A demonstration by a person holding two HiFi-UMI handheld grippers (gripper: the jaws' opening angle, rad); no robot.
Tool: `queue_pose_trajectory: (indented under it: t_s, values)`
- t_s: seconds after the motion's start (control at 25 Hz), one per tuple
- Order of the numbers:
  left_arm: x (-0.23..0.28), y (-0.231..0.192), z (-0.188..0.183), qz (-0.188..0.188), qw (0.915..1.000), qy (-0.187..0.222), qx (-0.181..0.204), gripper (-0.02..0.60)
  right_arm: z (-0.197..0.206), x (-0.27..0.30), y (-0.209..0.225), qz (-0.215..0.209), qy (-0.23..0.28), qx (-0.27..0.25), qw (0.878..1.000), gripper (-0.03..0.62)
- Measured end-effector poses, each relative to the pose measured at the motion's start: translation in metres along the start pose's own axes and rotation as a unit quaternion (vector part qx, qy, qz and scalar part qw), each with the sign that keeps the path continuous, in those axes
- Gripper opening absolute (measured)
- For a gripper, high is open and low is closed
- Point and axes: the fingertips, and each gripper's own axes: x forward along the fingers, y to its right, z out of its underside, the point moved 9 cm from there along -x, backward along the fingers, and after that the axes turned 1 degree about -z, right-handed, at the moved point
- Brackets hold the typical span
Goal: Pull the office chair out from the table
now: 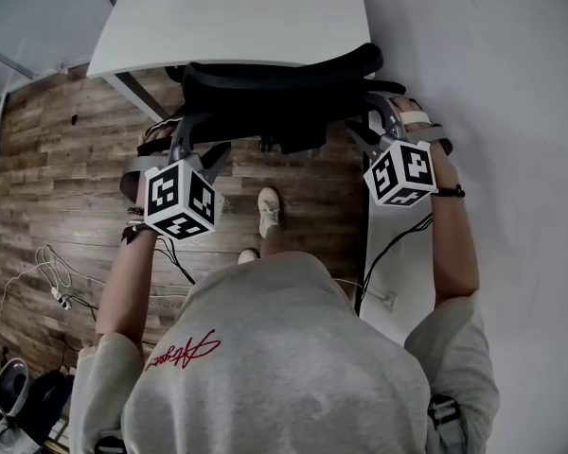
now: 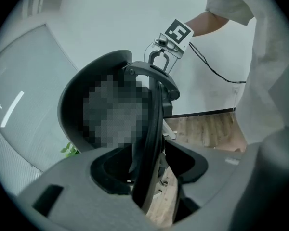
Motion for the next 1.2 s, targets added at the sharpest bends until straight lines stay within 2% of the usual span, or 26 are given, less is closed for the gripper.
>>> queue_pose_trajectory:
  t_s: [0.24, 0.56, 0.76, 0.96, 1.2]
  values:
    - [0.012, 0.000, -0.005, 0.005, 0.9979, -0.040, 0.050, 0.217, 0.001, 0.018, -0.003, -0.008, -0.029, -0.034, 0.999, 0.213]
    - [0.033, 0.005, -0.012, 0.024, 0.9934, -0.064, 0.092, 0.195, 0.005, 0.039, -0.004, -0.023, -0.055, -0.066, 0.996, 0.199]
    - [0.046, 0.009, -0.014, 0.033, 0.9915, -0.074, 0.102, 0.155, 0.008, 0.053, -0.010, -0.035, -0.066, -0.065, 0.995, 0.147]
    - [0.047, 0.010, -0.014, 0.037, 0.9894, -0.087, 0.110, 0.130, 0.006, 0.058, -0.009, -0.042, -0.072, -0.081, 0.993, 0.141]
    - [0.046, 0.011, -0.015, 0.026, 0.9878, -0.092, 0.124, 0.119, 0.007, 0.056, -0.008, -0.035, -0.058, -0.068, 0.995, 0.136]
